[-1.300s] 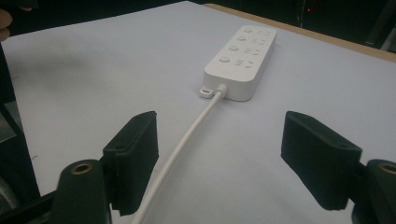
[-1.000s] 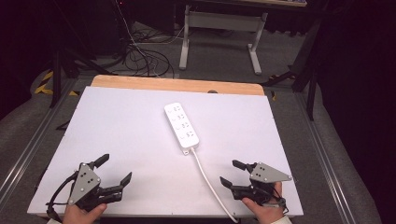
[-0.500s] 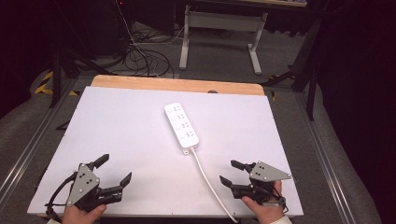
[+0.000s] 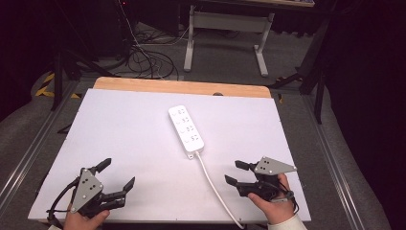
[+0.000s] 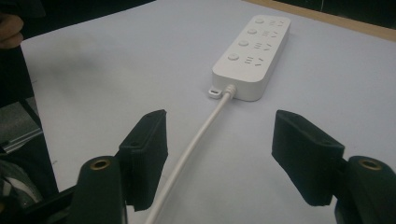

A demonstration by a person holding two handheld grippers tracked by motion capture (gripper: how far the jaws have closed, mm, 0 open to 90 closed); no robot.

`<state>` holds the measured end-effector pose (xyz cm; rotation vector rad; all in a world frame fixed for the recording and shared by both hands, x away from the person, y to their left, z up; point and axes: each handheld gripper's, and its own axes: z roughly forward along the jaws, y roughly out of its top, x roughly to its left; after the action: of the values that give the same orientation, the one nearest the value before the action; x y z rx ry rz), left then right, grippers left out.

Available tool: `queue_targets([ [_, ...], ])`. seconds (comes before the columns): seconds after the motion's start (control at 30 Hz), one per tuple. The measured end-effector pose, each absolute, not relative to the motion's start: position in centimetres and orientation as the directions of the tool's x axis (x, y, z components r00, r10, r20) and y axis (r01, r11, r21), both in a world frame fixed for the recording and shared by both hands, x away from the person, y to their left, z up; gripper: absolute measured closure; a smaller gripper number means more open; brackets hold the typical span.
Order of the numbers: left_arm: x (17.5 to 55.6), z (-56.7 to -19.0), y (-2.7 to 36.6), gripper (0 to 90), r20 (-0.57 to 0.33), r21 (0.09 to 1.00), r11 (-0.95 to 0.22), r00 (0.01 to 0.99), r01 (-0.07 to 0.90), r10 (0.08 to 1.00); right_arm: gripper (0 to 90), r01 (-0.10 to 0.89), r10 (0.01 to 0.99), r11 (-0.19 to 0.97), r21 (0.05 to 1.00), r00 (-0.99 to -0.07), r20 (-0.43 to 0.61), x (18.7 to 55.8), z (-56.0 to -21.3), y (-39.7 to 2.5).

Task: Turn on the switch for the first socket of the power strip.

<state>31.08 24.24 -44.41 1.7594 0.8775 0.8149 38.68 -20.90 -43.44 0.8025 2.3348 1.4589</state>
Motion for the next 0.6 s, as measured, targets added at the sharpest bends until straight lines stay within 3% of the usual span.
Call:
queue_targets([
  [0.6, 31.1, -44.5, 24.2, 12.3, 0.140, 0.940, -0.277, 0.515, 0.200, 0.846, 33.6, 0.278, 0.556, 0.361, 0.890, -0.830, 0.034, 40.3, -40.4, -19.1],
])
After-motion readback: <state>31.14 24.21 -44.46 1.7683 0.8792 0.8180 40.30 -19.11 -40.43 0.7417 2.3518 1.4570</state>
